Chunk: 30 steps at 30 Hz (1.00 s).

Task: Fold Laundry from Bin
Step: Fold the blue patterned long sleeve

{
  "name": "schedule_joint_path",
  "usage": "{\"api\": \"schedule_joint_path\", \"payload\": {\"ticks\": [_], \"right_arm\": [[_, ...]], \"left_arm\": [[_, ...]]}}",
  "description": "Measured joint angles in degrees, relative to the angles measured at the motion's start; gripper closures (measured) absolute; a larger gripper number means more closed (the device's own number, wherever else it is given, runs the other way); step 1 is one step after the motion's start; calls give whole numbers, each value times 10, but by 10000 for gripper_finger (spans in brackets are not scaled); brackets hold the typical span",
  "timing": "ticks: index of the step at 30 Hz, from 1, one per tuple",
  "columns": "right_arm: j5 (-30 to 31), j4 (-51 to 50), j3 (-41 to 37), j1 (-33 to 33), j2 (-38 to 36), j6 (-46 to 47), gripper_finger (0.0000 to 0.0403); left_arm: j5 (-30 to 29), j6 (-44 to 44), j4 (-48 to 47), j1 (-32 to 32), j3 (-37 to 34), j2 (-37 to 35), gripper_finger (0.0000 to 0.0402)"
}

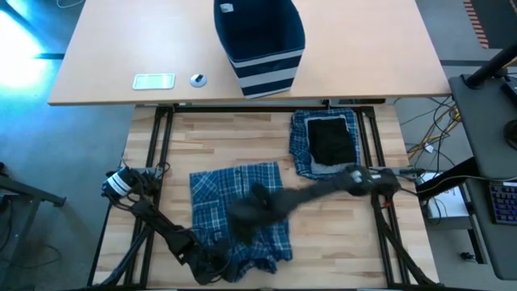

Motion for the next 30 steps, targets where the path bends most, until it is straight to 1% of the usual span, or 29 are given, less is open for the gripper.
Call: {"api": "schedule_joint_path", "payload": {"ticks": [3,5,7,8,11,14,16,18,21,24,26,28,30], "right_arm": [[-62,60,-9,-69,28,-103,349],[-111,92,-9,-108,46,-136,379],[-148,110,-10,-141,75,-148,389],[-160,114,-11,-156,88,-153,390],[-170,117,-15,-194,135,-159,393],[-175,118,-11,-226,150,-160,394],[-180,120,-11,-252,162,-162,394],[-163,122,-12,-271,163,-178,394],[-167,128,-8,-292,160,-198,394],[-168,123,-3,-300,153,-209,394],[-168,123,-3,-301,146,-216,394],[-169,128,-2,-301,139,-220,394],[-176,129,-2,-301,133,-220,394]], "left_arm": [[11,0,-1,-8,-2,-5,313],[9,-7,-9,-17,-2,-14,279],[3,-15,-22,-22,-3,-22,247],[1,-20,-32,-24,-3,-25,232],[-6,-50,-58,-24,-3,-27,193],[-25,-77,-56,-24,-1,-29,168],[-38,-86,-57,-24,0,-30,158],[-42,-103,-69,-22,0,-31,154],[-58,-143,-136,-20,-2,-46,153],[-111,-208,-238,-21,-3,-74,152],[-153,-238,-278,-20,-6,-91,152],[-172,-237,-272,-8,-13,-102,152],[-177,-234,-253,3,-14,-103,152]]}}
